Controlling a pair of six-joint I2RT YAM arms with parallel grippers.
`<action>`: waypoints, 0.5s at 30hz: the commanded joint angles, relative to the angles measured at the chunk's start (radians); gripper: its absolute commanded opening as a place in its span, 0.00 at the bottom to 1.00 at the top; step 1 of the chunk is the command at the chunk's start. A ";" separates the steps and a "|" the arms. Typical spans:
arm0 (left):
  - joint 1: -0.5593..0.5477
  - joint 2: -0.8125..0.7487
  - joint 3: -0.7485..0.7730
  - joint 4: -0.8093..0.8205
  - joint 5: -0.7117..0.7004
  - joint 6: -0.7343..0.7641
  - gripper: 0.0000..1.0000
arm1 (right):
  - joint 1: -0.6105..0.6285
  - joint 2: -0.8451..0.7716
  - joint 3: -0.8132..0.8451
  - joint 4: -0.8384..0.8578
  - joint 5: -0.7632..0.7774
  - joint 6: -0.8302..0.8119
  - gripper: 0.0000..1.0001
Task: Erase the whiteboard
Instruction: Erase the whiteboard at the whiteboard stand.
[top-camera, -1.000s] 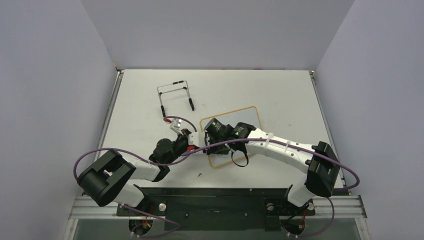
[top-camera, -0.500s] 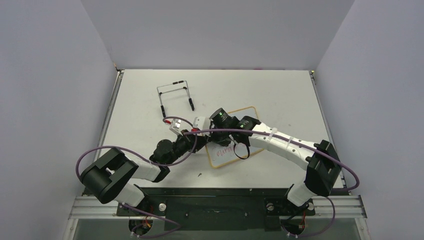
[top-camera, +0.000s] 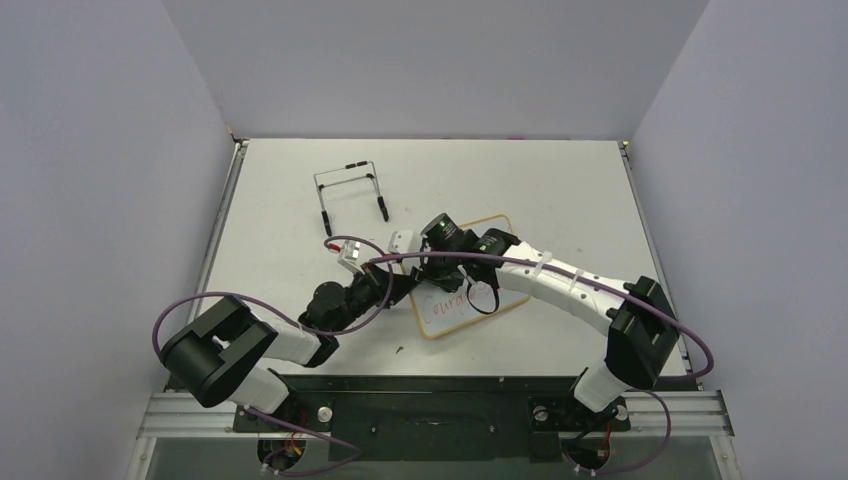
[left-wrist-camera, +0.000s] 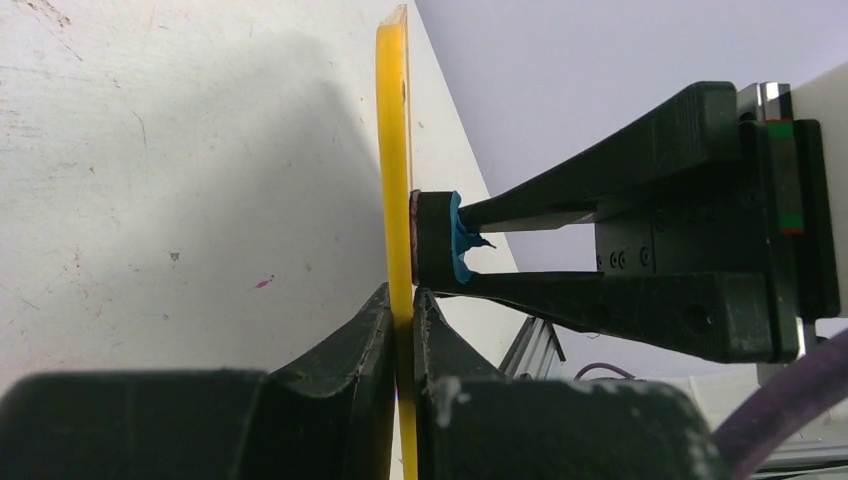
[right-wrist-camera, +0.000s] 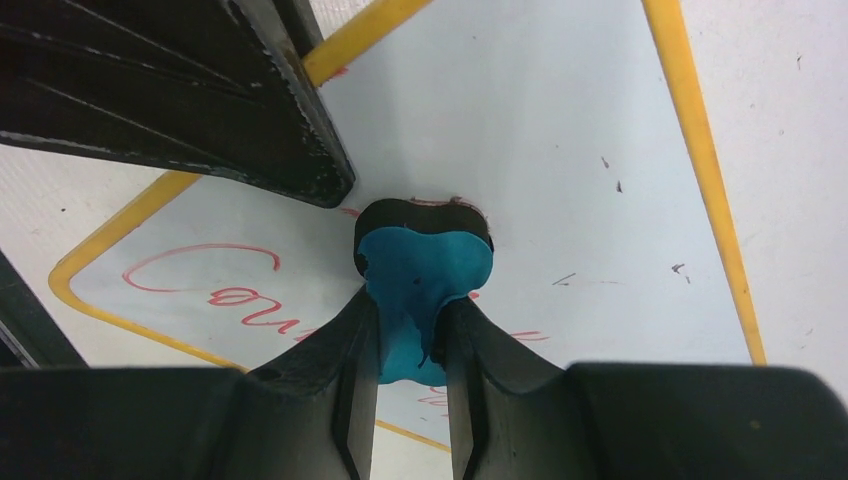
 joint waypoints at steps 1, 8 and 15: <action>-0.003 -0.015 0.032 0.173 0.013 0.003 0.00 | -0.010 -0.015 0.014 0.002 -0.065 -0.029 0.00; -0.002 -0.023 0.025 0.175 0.014 0.013 0.00 | 0.035 -0.019 0.012 -0.052 -0.091 -0.105 0.00; -0.002 -0.037 0.031 0.154 0.026 0.030 0.00 | -0.081 -0.023 0.004 0.011 0.031 -0.023 0.00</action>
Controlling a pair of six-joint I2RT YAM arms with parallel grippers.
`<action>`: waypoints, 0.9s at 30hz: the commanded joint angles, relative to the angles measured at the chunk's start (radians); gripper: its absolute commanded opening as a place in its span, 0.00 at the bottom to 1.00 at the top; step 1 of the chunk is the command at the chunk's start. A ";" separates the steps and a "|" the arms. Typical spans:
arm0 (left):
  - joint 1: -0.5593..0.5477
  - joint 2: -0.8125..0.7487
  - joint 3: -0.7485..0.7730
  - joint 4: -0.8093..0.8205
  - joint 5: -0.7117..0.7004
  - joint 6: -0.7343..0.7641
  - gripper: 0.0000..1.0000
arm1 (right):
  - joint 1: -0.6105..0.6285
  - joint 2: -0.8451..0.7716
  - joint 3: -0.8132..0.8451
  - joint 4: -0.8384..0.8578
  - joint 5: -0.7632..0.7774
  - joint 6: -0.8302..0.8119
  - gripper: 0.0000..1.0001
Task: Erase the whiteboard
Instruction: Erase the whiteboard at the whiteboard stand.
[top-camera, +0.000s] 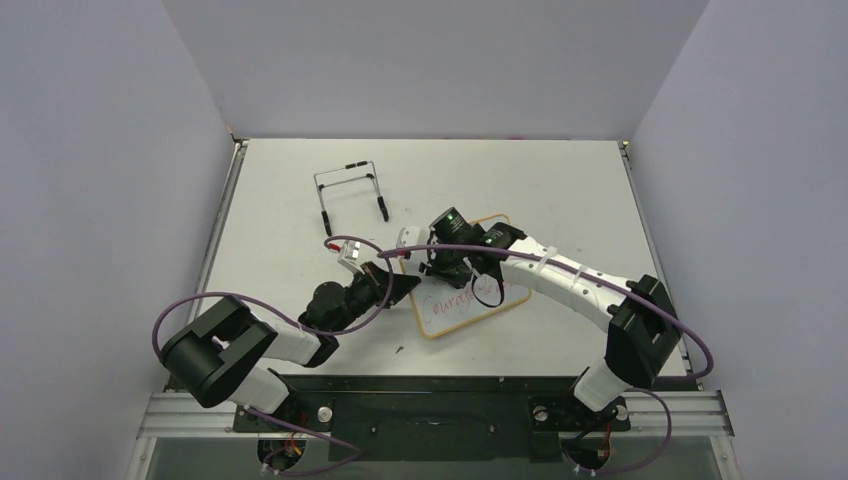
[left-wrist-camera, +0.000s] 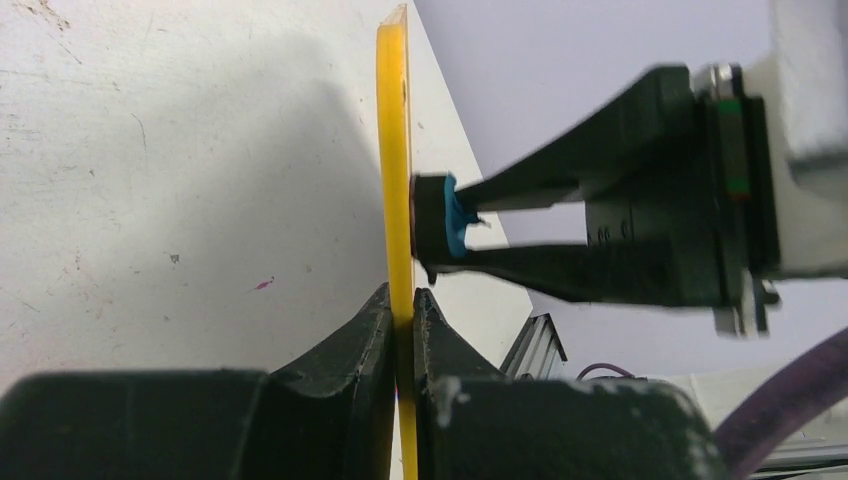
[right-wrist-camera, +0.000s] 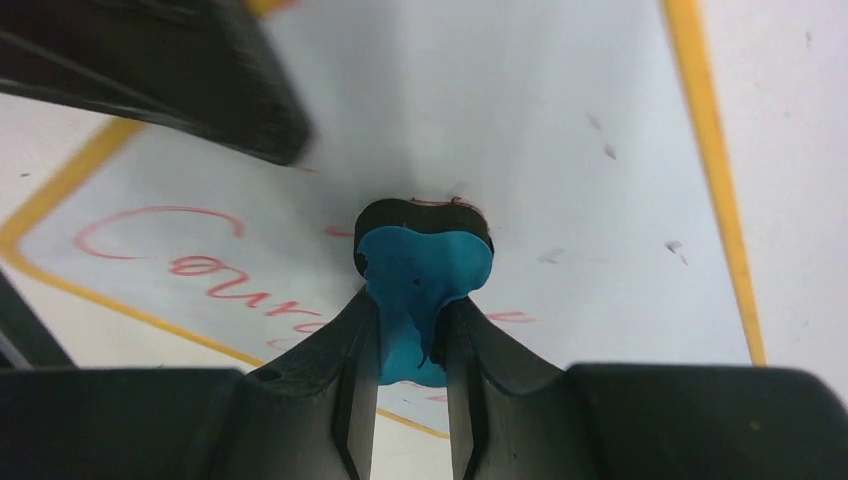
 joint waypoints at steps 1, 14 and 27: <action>-0.002 -0.030 0.033 0.156 0.035 0.026 0.00 | -0.051 -0.025 0.000 0.044 0.035 0.029 0.00; -0.003 -0.030 0.022 0.165 0.039 0.030 0.00 | -0.023 -0.034 -0.021 0.023 0.029 -0.027 0.00; -0.002 -0.029 0.019 0.175 0.042 0.030 0.00 | 0.020 -0.059 -0.063 0.039 0.069 -0.045 0.00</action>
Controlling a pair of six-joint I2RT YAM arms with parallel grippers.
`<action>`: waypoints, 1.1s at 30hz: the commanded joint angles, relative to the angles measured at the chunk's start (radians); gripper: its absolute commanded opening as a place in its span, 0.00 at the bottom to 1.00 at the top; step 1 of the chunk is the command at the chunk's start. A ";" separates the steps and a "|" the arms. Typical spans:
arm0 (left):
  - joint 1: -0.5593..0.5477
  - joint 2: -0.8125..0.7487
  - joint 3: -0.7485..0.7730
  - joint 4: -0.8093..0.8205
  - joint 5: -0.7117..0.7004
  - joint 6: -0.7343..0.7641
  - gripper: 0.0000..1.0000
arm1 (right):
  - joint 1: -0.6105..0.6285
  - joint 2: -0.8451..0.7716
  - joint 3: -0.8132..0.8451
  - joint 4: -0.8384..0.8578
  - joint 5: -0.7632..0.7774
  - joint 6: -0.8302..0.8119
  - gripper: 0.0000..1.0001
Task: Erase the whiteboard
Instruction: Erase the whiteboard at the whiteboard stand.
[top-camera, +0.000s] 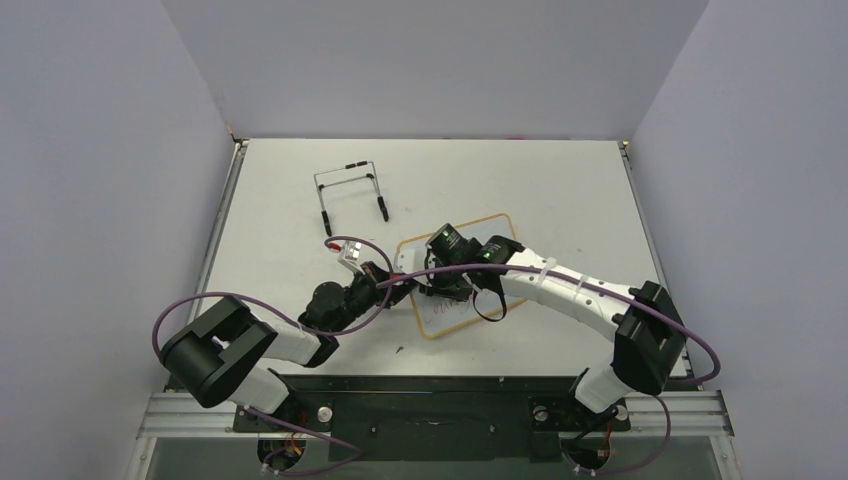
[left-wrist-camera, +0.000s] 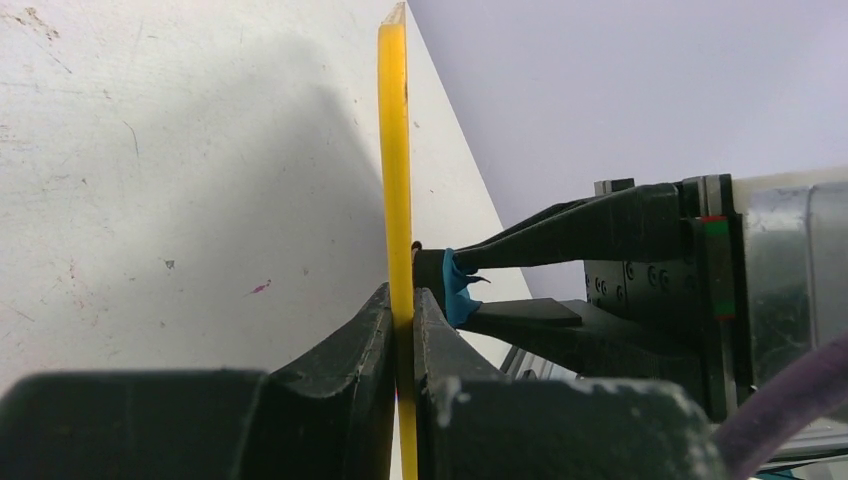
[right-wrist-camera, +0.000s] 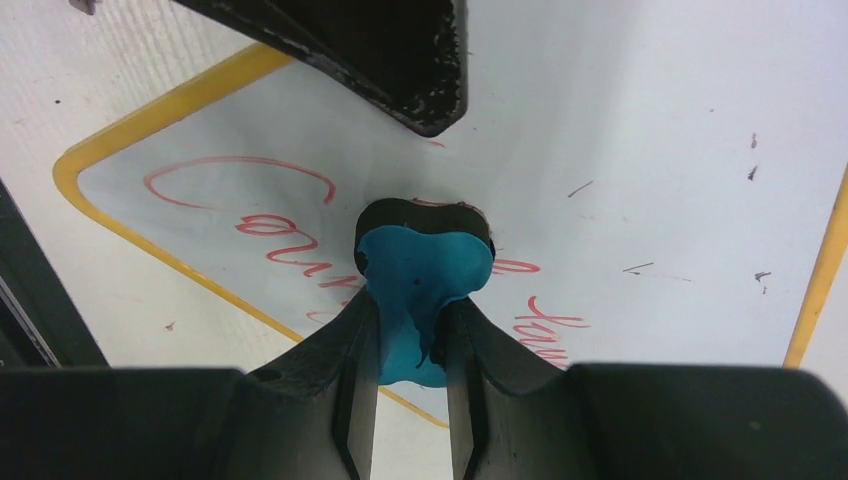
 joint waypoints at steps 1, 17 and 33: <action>-0.002 -0.028 0.018 0.163 0.031 0.012 0.00 | -0.025 -0.024 -0.002 0.087 0.090 0.055 0.00; -0.002 -0.016 0.017 0.184 0.030 0.001 0.00 | -0.037 -0.055 -0.046 0.165 0.139 0.090 0.00; -0.003 -0.038 0.006 0.172 0.029 0.014 0.00 | 0.003 -0.065 -0.087 0.101 -0.008 -0.014 0.00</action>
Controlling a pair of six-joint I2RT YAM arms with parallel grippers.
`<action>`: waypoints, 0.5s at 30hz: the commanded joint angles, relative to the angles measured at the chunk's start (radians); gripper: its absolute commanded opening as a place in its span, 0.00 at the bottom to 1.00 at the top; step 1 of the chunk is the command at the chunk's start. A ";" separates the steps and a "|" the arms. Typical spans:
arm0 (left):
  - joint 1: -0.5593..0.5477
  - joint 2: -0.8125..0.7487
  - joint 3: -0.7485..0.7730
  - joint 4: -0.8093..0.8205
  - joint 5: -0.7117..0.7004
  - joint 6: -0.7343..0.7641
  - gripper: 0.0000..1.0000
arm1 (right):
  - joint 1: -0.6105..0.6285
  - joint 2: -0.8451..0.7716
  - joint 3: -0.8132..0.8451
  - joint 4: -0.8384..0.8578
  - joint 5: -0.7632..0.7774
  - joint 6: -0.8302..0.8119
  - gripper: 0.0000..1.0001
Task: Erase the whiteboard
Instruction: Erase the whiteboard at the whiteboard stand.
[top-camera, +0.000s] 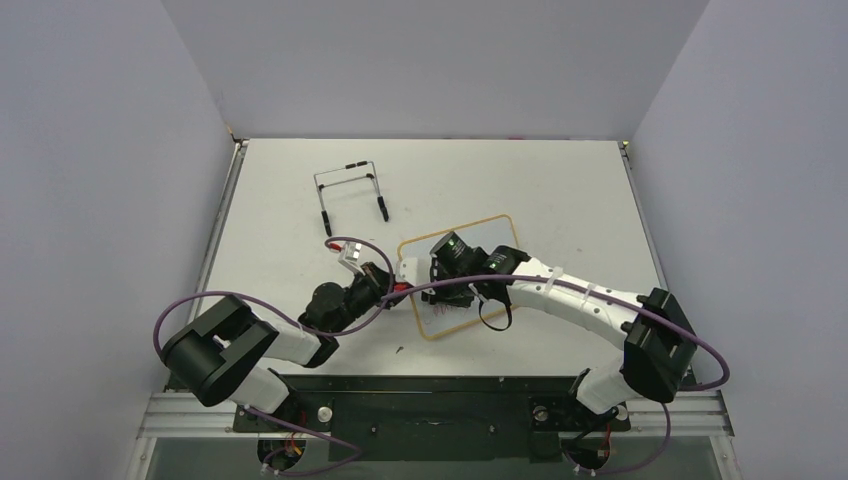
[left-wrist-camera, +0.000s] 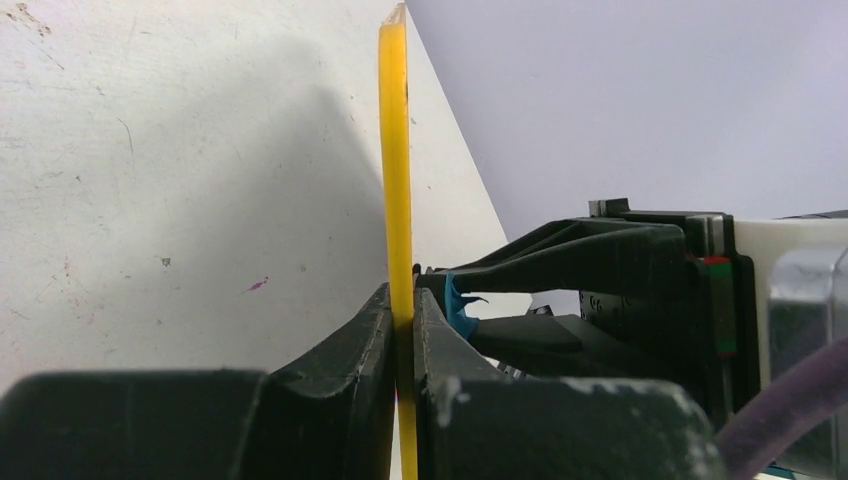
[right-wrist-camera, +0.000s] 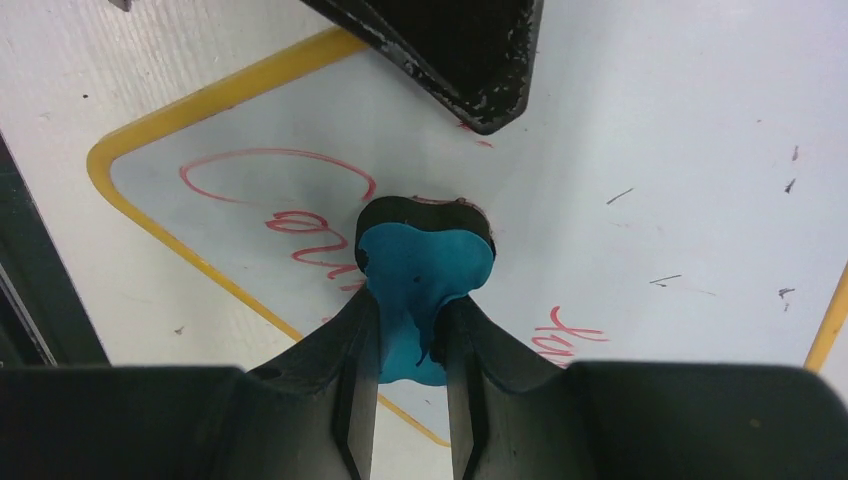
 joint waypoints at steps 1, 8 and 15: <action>-0.003 -0.050 0.009 0.154 0.019 0.015 0.00 | -0.039 -0.006 -0.001 0.042 0.040 0.014 0.00; -0.002 -0.021 0.027 0.169 0.038 0.011 0.00 | -0.133 -0.017 -0.024 0.087 0.089 0.061 0.00; -0.002 -0.041 0.009 0.172 0.031 0.013 0.00 | -0.028 -0.016 -0.014 0.003 -0.052 -0.023 0.00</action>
